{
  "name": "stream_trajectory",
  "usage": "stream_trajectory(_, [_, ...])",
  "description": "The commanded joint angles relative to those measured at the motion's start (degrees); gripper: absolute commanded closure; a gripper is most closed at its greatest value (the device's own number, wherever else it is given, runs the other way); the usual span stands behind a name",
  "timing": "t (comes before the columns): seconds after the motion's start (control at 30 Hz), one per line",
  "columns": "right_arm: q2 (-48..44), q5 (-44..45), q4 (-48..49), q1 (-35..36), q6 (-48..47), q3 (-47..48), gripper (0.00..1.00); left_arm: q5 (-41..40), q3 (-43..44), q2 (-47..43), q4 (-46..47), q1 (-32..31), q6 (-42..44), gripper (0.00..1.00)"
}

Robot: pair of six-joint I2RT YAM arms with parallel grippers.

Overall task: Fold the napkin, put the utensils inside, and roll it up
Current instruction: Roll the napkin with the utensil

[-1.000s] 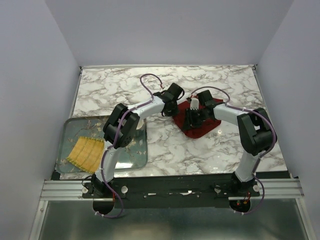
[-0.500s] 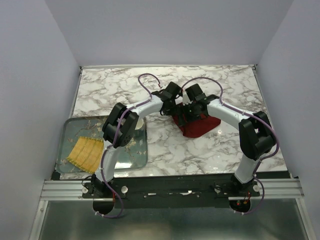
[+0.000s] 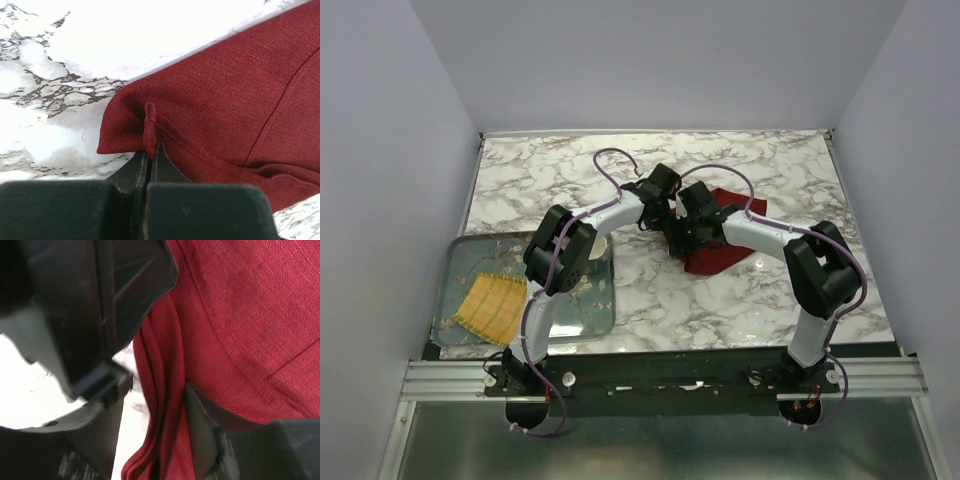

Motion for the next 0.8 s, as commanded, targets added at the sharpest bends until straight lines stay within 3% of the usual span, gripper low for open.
stream_trajectory(0.0, [3.3, 5.3, 4.6, 0.6, 2.3, -0.6, 0.51, 1.0, -2.5, 0.8, 0.2, -0.2, -0.8, 1.00])
stream_trajectory(0.13, [4.9, 5.2, 6.5, 0.3, 4.1, -2.7, 0.67, 1.3, -3.0, 0.1, 0.5, -0.2, -0.7, 1.00])
stream_trajectory(0.27, [2.7, -2.5, 12.0, -2.0, 6.5, -8.2, 0.92, 1.2, -3.7, -1.7, 1.4, 0.0, 1.1, 1.00])
stream_trajectory(0.33, [2.7, -7.1, 12.8, -4.2, 7.4, -9.4, 0.98, 0.8, -4.6, -2.5, 2.0, 0.0, 2.3, 1.00])
stream_trajectory(0.4, [2.7, -13.6, 14.1, -5.5, 8.0, -10.9, 1.00, 0.5, -4.8, -3.4, 2.3, 0.0, 3.1, 0.95])
stream_trajectory(0.63, [3.2, -28.4, 18.7, -12.2, 9.1, -14.0, 1.00, -1.6, -5.9, -7.5, 2.5, 0.0, 7.3, 0.57])
stream_trajectory(0.77, [5.7, -36.9, 20.5, -16.2, 10.1, -13.7, 0.99, -2.4, -7.5, -11.6, 2.3, -0.4, 10.6, 0.48])
